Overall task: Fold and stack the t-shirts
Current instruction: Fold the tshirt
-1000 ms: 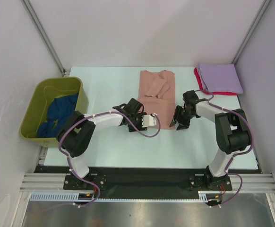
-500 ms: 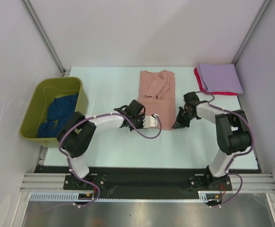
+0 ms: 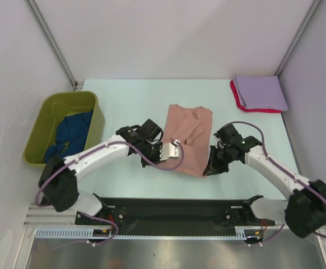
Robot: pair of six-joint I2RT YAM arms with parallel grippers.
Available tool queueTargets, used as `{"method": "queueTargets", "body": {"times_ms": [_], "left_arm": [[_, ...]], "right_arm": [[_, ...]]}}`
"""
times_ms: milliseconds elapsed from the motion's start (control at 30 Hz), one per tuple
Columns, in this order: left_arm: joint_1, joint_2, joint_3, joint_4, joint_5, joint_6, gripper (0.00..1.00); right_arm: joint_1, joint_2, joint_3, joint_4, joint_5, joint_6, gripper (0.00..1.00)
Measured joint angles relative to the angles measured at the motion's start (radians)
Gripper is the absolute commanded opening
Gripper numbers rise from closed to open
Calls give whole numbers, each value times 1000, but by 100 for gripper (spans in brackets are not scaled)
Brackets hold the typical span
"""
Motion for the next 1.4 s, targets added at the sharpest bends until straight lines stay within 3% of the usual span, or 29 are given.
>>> {"method": "queueTargets", "body": {"times_ms": [167, 333, 533, 800, 1033, 1100, 1133, 1200, 1233, 1300, 1400], "left_arm": [[-15, -102, 64, -202, 78, -13, 0], [79, -66, 223, -243, 100, -19, 0], [221, 224, 503, -202, 95, -44, 0], [275, 641, 923, -147, 17, -108, 0], [273, 821, 1074, -98, -36, -135, 0], [273, 848, 1075, -80, -52, -142, 0], [272, 861, 1075, -69, -61, -149, 7], [271, 879, 1075, -48, -88, -153, 40], [272, 885, 1075, -32, -110, -167, 59], [275, 892, 1075, -3, -148, -193, 67], [282, 892, 1075, 40, -186, -222, 68]], "right_arm": [[44, -122, 63, -174, -51, 45, 0], [-42, -36, 188, -221, -75, 27, 0], [-213, 269, 382, -123, -105, -31, 0], [-338, 597, 608, 16, -95, -49, 0], [-386, 749, 700, 68, -95, -30, 0], [-392, 772, 706, 82, -92, -18, 14], [-393, 779, 708, 86, -91, -12, 23], [-393, 800, 721, 92, -79, 1, 48], [-396, 810, 731, 94, -69, 5, 51], [-405, 830, 753, 99, -42, 9, 53], [-421, 829, 769, 103, 21, 11, 53]]}}
